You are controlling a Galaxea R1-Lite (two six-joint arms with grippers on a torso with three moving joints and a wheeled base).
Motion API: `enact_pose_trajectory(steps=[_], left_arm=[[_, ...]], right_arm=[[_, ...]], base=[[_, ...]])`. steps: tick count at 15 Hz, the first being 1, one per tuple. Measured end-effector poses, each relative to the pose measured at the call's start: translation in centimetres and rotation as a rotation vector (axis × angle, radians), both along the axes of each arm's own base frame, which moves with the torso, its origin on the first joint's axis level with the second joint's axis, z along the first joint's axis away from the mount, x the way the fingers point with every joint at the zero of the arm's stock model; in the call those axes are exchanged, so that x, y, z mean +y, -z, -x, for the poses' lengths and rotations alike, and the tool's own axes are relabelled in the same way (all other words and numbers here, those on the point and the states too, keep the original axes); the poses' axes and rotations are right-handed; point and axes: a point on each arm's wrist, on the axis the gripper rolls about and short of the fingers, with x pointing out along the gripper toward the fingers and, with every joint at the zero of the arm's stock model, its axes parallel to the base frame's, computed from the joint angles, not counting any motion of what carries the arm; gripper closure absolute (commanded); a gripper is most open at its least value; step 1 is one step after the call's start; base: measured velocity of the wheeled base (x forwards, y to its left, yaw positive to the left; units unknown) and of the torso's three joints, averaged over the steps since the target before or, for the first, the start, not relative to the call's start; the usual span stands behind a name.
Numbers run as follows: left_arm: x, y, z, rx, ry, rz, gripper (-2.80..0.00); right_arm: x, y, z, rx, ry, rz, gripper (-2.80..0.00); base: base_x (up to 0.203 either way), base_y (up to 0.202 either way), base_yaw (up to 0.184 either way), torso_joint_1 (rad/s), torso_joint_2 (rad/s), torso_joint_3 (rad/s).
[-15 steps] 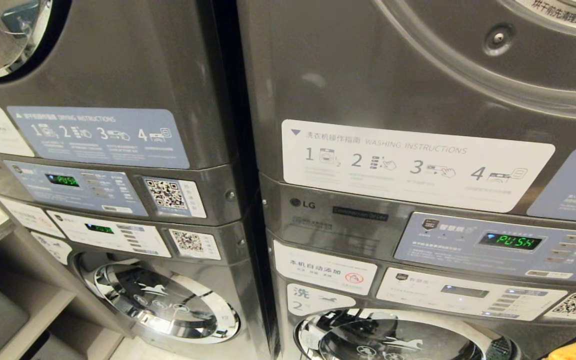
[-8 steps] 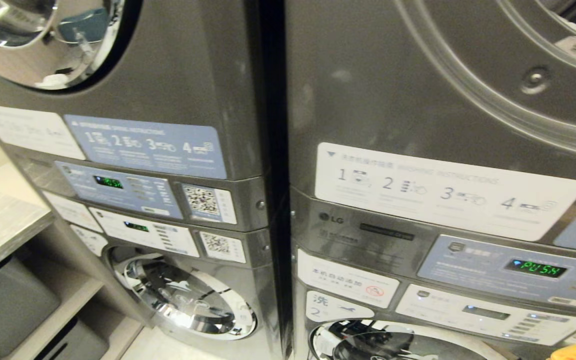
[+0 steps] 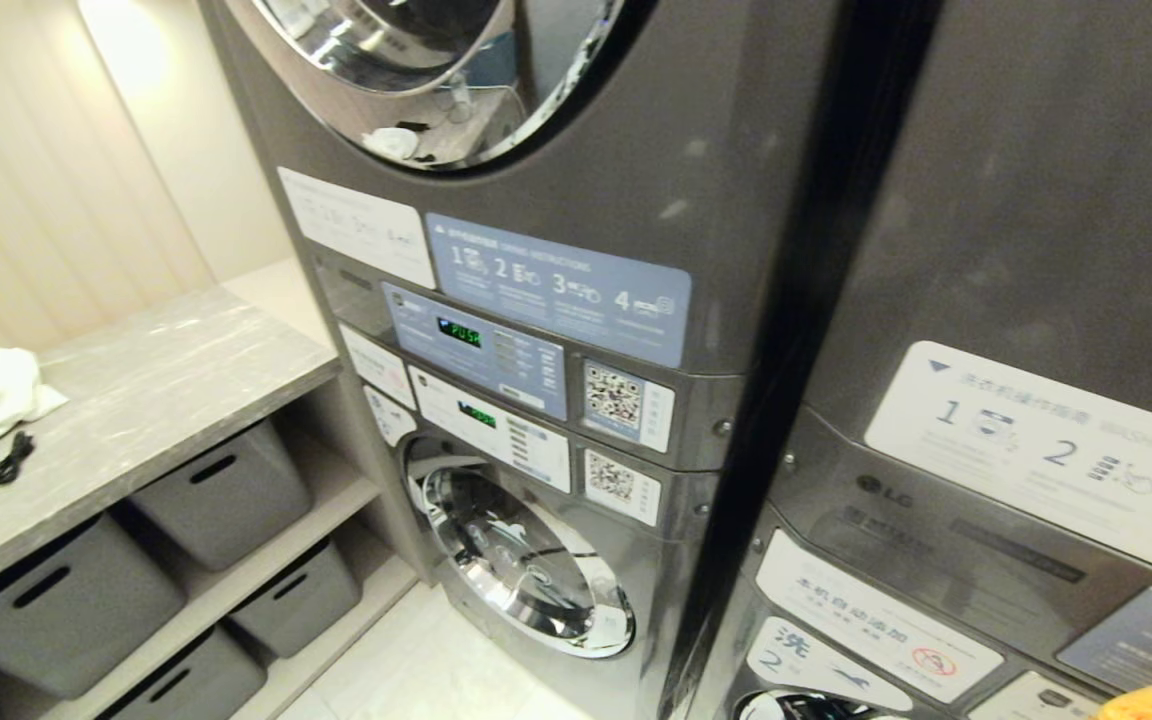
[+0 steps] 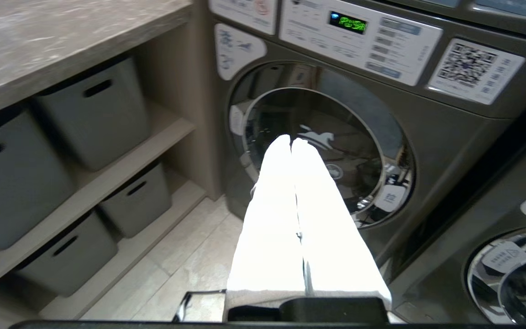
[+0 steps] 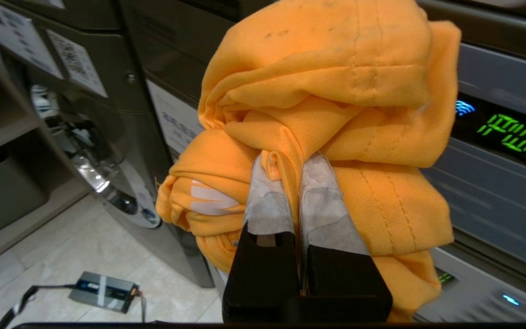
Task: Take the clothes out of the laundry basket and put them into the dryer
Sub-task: Put the clothes in the dryer
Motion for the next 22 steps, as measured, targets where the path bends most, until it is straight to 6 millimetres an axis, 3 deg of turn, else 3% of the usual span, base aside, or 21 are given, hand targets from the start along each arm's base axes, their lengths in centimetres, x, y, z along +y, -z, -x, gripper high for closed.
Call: enact_pose_trajectory(steps=[4,22], left_arm=[[0.00,0.01,0.00,0.001,0.000,0.000,0.00],[0.00,0.01,0.00,0.001,0.000,-0.001,0.00]], right_arm=[[0.00,0.01,0.00,0.001,0.000,0.001,0.00],[0.01,0.02,0.00,0.002,-0.005,0.013,0.00]], base=[[0.001,-0.005,0.131,0.081,-0.17,-0.091],[0.000,0.000,0.000,0.006,-0.01,-0.006]])
